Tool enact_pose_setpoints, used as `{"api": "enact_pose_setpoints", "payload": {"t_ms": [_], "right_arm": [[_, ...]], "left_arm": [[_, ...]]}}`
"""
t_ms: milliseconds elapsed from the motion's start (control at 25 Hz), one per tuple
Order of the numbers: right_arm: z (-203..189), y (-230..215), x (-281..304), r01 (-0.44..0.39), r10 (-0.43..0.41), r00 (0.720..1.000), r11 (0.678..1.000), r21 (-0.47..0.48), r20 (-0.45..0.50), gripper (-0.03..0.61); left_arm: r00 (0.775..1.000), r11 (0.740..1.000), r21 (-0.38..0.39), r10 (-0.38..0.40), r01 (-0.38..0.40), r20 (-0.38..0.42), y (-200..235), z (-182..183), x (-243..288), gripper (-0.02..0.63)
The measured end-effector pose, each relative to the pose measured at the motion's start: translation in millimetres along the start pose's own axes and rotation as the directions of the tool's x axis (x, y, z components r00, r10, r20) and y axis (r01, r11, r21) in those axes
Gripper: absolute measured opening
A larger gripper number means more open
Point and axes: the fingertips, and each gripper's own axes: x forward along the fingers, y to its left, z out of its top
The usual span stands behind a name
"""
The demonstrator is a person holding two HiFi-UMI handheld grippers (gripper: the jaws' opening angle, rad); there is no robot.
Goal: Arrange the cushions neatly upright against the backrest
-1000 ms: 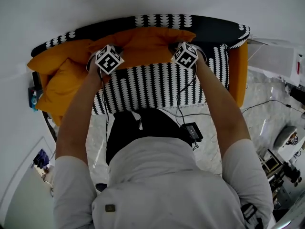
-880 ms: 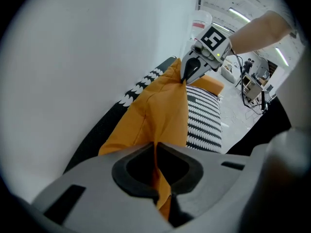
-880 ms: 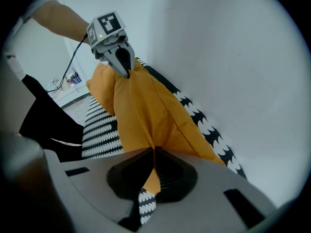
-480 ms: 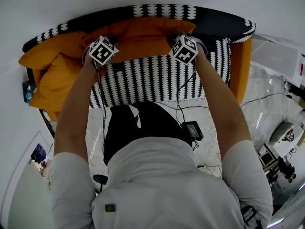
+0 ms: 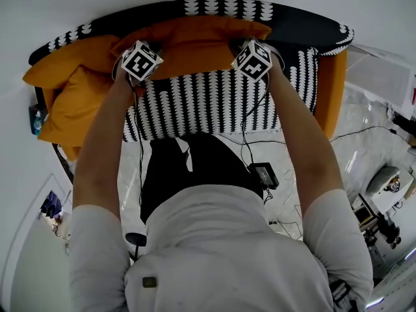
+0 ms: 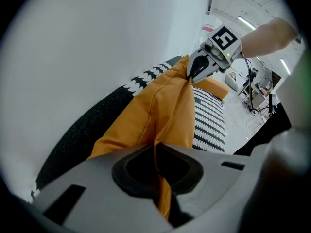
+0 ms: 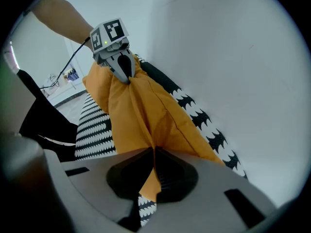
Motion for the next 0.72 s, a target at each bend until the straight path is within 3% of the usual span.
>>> {"api": "enact_pose_setpoints", "payload": {"t_ms": [120,440,720], "right_arm": [[-2,-1,-2,0.019,-0.019,1.000,1.000,0.006,-0.004,0.041],[4,-1,-18,0.094,-0.094,0.996,0.995,0.026,0.003,0.160],[22,10,-47,0.128,-0.130,0.990,0.991,0.049,0.053,0.169]], "left_arm": [[1.000,1.000,-0.005,0.002,-0.002,0.007,-3,4,-5,0.021],[0.998,0.999,-0.007,0.033,-0.032,0.061,-13,11,-28,0.070],[0.989,0.997,-0.023,0.073,-0.071,0.128,-23,21,-60,0.115]]}}
